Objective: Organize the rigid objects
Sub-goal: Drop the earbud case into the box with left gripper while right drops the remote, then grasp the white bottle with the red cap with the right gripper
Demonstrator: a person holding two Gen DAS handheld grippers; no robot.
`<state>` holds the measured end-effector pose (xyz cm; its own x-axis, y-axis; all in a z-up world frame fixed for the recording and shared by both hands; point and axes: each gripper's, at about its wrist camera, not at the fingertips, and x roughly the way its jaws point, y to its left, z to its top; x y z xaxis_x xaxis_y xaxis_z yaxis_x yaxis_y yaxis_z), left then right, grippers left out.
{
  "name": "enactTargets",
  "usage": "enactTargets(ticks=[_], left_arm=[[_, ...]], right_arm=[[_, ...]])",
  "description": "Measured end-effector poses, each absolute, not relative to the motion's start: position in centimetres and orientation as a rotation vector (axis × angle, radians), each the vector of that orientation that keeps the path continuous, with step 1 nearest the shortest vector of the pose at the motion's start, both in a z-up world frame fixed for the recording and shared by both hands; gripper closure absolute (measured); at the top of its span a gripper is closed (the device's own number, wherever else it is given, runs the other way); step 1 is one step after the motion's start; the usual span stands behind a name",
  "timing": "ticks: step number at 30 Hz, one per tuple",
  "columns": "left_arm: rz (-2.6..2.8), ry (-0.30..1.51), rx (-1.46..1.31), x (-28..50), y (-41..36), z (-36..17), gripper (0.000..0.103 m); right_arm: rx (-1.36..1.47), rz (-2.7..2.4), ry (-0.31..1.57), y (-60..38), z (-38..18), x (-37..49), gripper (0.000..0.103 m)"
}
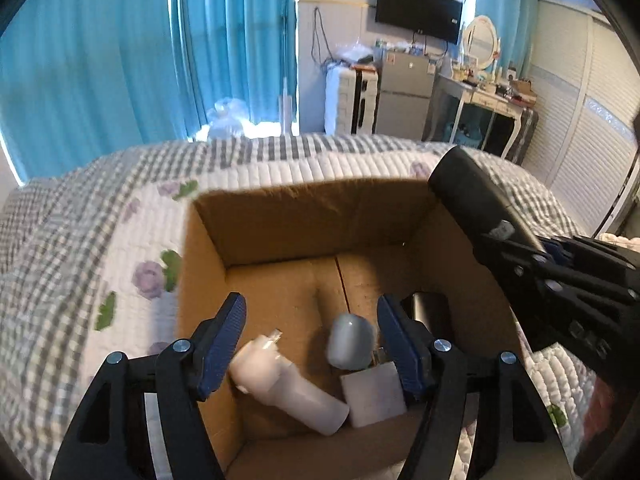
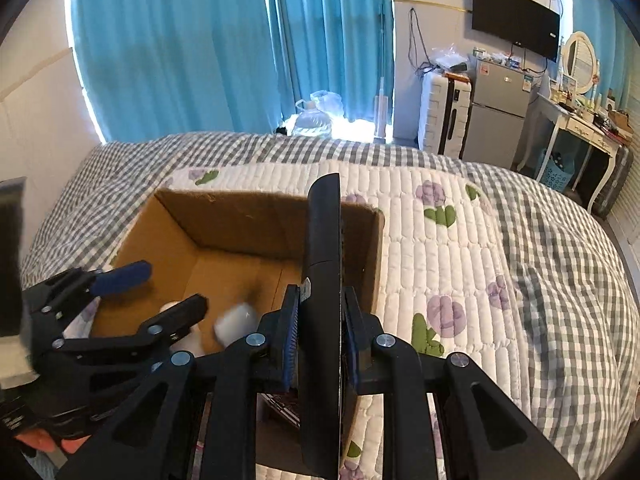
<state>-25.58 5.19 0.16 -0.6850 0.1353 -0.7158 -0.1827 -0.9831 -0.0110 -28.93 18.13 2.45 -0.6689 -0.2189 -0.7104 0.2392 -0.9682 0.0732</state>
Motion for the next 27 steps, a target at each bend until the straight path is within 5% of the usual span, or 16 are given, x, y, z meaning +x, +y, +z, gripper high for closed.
enactTargets(ticks=[15,16,19,21,27], left_arm=[[2.867,0.076,-1.06,-21.9,-0.4,1.2,0.033],[2.864,0.073,-1.058,-21.5,-0.4,1.2,0.033],[2.857,0.064,-1.044,-20.0,-0.3,1.7,0.029],[2.875,0.069,-1.033,-18.5,-0.3,2.0,0.016],[2.855,-0.004,-1.125,-15.2,-1.4,0.4,0.015]], right_arm=[[1.219,-2.591,0.048,14.5,-1.7,-30.7,0.082],[1.206,-2.595,0.06,14.6,-1.6,-30.4,0.08],[1.101,-2.655,0.09,15.3,0.3,-28.5,0.044],[1.057,-2.684,0.081,16.0,1.9,-27.3,0.041],[1.015,-2.727,0.061,18.0,5.0,-21.3,0.028]])
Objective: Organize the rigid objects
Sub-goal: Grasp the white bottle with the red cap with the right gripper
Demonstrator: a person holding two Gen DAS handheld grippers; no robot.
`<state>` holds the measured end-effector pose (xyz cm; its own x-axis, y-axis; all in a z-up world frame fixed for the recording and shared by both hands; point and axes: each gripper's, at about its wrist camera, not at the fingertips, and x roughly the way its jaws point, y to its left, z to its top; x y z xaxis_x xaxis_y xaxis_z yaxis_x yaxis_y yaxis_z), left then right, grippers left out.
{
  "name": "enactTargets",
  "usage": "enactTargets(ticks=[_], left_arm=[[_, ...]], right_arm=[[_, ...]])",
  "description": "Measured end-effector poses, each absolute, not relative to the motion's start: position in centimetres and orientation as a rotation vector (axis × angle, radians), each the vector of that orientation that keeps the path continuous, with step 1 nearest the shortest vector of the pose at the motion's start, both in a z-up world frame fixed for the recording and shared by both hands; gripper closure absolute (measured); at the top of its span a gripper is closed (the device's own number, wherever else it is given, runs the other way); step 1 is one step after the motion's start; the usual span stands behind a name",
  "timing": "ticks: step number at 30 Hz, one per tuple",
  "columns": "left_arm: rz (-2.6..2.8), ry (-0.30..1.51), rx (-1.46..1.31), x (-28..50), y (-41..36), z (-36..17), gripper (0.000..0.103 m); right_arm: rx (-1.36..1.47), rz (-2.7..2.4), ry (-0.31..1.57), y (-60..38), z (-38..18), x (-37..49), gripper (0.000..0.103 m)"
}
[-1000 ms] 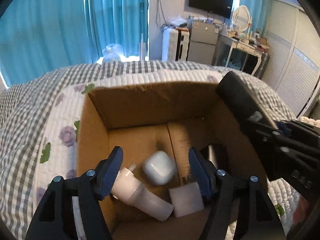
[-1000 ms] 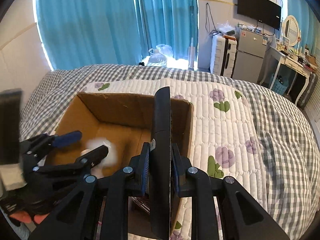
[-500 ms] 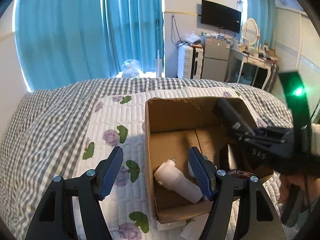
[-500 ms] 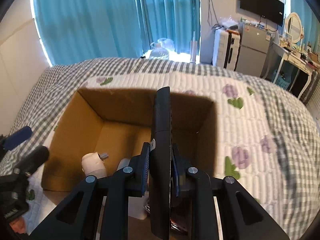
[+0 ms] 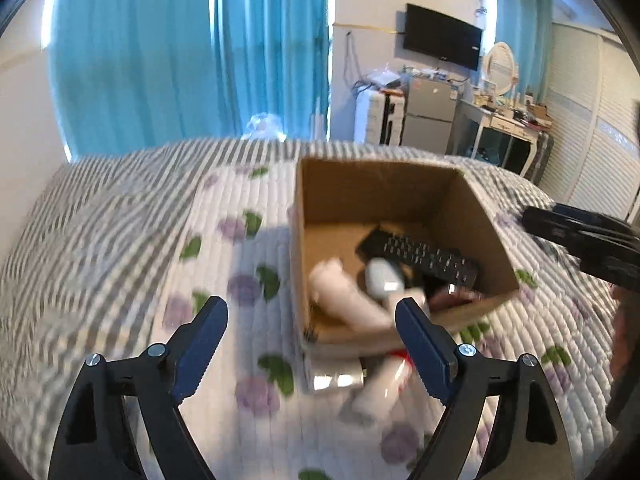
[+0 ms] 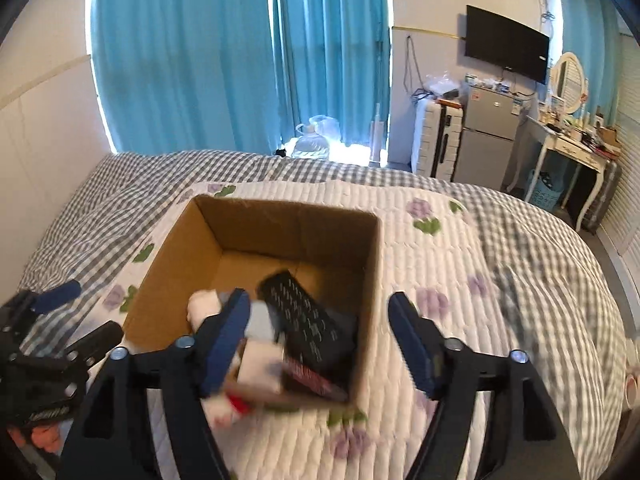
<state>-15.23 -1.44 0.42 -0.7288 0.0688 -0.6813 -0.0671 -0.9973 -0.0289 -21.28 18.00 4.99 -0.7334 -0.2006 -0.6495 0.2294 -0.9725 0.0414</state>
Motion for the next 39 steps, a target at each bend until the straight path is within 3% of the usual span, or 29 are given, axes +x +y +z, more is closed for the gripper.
enactTargets(ticks=[6,13,20,30,39], left_arm=[[2.83,-0.121,-1.229,-13.1,-2.7,-3.0,0.008],[2.809,-0.023,-1.376,-14.1,-1.1,-6.4,0.008],[2.791,0.159,-1.485,-16.9,0.6,-9.2,0.008],[2.793,0.037,-1.458,-14.7,-2.5,-7.7,0.008],[2.89,0.025,-1.427,-14.6,-5.1,-6.4,0.008]], right_arm=[[1.104,-2.746,0.073,19.3,2.4,-15.8,0.01],[1.22,-2.729,0.123,19.1,-2.1,-14.4,0.01],[1.359,-2.704,-0.017,19.7,-6.1,-15.6,0.01],[1.354,-2.629,0.006,15.6,-7.3,-15.9,0.01],[1.468,-2.562,-0.164,11.1,-9.8,-18.4,0.01]])
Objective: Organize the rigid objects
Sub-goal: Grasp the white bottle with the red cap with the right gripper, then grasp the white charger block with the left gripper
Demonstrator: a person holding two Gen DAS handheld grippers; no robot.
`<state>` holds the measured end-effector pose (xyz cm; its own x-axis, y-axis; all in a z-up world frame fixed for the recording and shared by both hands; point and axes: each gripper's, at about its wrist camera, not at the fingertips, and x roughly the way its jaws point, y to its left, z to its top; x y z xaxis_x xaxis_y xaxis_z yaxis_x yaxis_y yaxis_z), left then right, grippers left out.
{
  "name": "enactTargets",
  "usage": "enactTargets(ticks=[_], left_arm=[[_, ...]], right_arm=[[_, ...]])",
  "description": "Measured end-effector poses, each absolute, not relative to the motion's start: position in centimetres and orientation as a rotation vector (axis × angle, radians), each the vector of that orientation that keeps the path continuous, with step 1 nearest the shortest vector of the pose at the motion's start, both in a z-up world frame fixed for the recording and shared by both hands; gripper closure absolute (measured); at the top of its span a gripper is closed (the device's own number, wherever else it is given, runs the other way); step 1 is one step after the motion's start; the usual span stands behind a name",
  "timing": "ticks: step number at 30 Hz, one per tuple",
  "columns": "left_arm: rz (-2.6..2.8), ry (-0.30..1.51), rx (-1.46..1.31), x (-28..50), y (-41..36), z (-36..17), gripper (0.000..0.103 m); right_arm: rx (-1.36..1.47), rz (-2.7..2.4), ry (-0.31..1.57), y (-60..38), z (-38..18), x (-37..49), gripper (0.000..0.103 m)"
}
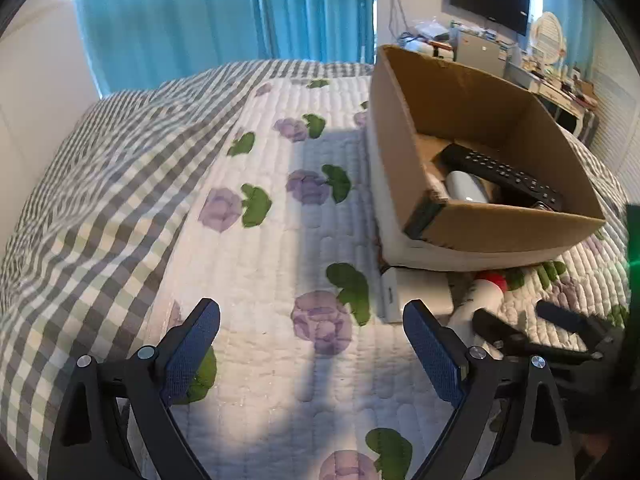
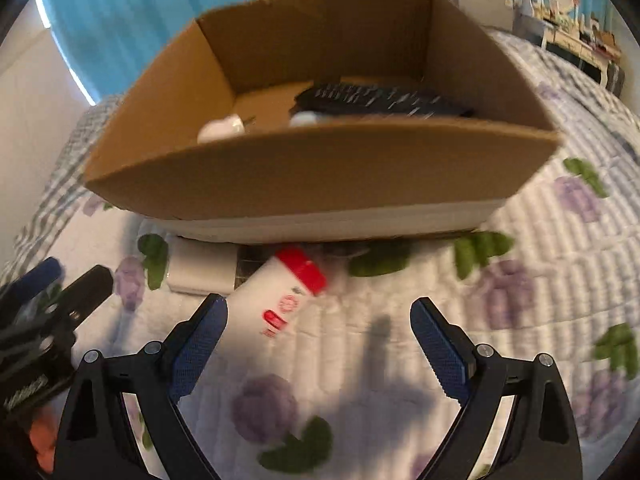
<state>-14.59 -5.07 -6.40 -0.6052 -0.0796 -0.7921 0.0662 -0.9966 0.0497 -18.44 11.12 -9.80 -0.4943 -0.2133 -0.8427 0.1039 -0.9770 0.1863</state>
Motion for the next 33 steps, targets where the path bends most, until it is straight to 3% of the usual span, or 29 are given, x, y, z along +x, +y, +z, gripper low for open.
enactTargets(ticks=[5,7,10,12,15,20,28,33], left_arm=[[-2.734,0.005,1.355,-14.8,-5.6,-6.6,0.008],[-2.733,-0.002,1.352,-14.7,-5.6,-6.6,0.008],[-2.726,-0.017,1.35,-14.7,-5.4,-6.8,0.008],[-2.728,-0.027,1.346,-14.6,-5.2,-6.9,0.008],[-2.743,-0.048,1.343,-14.5,-4.6,-6.9,0.008],[-2.809,-0.056,1.358,-14.0,-3.3,-6.8,0.008],[-2.832,-0.032,1.452,-15.0,-0.5,-8.0,0.008],[-2.781,-0.08,1.48,-16.5,0.8,-9.5,0.008]], right_arm=[[1.544,-2.513,-0.218,9.9,-11.7,-19.4,0.01],[1.564,-2.512,-0.193,9.4,-12.1,-19.6,0.017],[1.572,-2.53,-0.074,8.6,-12.1,-19.3,0.036],[1.555,-2.527,0.008,8.4,-11.8,-18.7,0.058],[1.545,-2.487,0.063,9.2,-10.8,-18.1,0.064],[1.512,-2.511,0.144,12.4,-7.8,-16.9,0.067],[1.434,-2.567,0.422,16.4,-5.4,-16.7,0.067],[1.441,-2.533,0.324,18.0,-7.0,-18.1,0.067]])
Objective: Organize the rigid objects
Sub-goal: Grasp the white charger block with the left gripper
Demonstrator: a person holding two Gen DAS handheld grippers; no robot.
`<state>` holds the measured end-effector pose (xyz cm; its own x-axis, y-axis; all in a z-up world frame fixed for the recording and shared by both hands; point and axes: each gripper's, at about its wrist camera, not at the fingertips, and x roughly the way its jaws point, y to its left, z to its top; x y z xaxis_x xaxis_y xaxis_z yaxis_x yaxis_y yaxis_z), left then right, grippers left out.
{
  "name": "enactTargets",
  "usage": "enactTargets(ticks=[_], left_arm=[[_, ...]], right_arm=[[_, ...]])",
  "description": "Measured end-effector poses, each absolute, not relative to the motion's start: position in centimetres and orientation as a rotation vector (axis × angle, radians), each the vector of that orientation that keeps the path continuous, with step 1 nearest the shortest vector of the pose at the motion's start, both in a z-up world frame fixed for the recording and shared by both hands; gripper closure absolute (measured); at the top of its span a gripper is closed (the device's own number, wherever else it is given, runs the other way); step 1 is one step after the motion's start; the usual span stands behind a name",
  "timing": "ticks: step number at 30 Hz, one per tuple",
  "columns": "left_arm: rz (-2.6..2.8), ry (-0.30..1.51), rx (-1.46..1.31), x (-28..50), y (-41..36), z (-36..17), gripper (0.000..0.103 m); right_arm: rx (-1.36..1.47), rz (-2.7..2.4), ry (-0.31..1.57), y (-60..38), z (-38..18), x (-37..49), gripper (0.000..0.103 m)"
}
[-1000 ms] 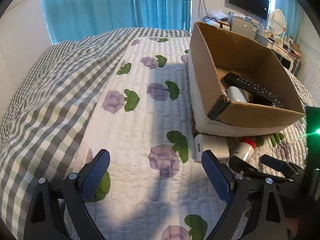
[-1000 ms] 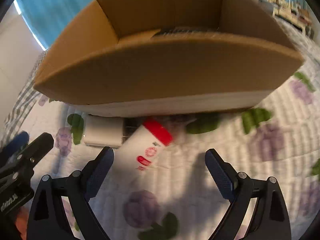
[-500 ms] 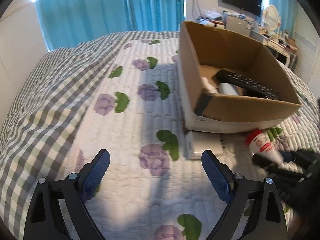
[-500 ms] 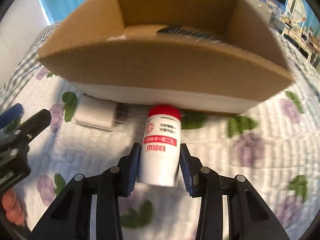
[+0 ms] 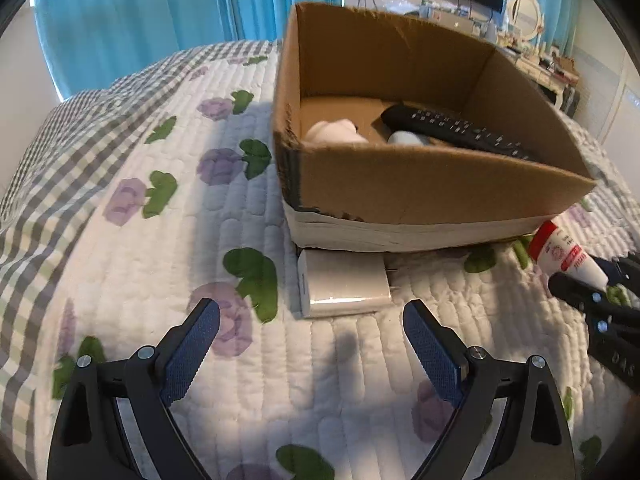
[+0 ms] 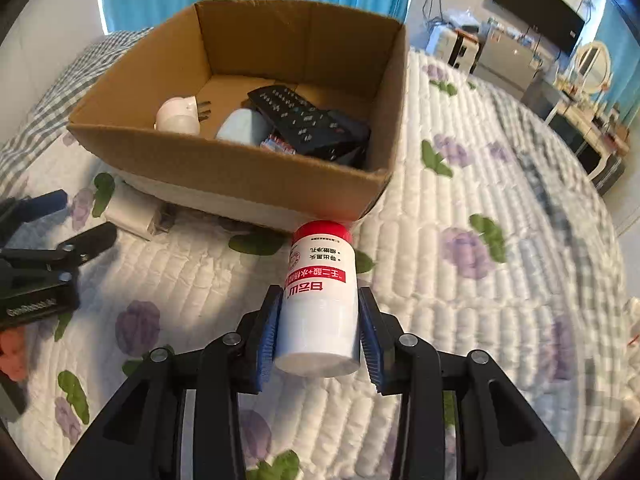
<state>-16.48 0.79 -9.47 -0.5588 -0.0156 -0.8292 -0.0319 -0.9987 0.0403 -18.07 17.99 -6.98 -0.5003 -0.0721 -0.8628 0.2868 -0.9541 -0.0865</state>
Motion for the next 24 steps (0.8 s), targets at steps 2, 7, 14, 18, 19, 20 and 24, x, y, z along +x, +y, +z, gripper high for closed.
enactTargets(ticks=[2,7,14,18,19,20,24], left_arm=[[2.764,0.073,-1.494,-17.1,0.9,-10.1,0.008],[2.776,0.158,-1.519,-18.3,2.3,-11.6,0.008],[2.764,0.28,-1.494,-18.3,3.3,-12.5,0.029],[2.733,0.292,-1.462,-17.4,3.5,-12.2,0.047],[2.731,0.29,-1.456,-17.1,3.6,-12.0,0.047],[2.726,0.295,-1.455,-16.8,3.6,-12.0,0.047],[2.712,0.273,-1.462,-15.4,3.4,-11.4,0.047]], right_arm=[[1.45,-2.509,0.318,17.7,-7.7,-18.4,0.067],[1.453,-2.489,0.263,17.9,-7.8,-18.4,0.067],[1.462,-2.5,0.248,18.1,-8.0,-18.7,0.067],[1.467,-2.506,0.268,17.8,-8.2,-18.3,0.067],[1.465,-2.51,0.271,17.8,-8.2,-18.2,0.067],[1.461,-2.514,0.271,17.8,-8.1,-18.1,0.067],[1.443,-2.527,0.262,18.1,-7.7,-17.5,0.067]])
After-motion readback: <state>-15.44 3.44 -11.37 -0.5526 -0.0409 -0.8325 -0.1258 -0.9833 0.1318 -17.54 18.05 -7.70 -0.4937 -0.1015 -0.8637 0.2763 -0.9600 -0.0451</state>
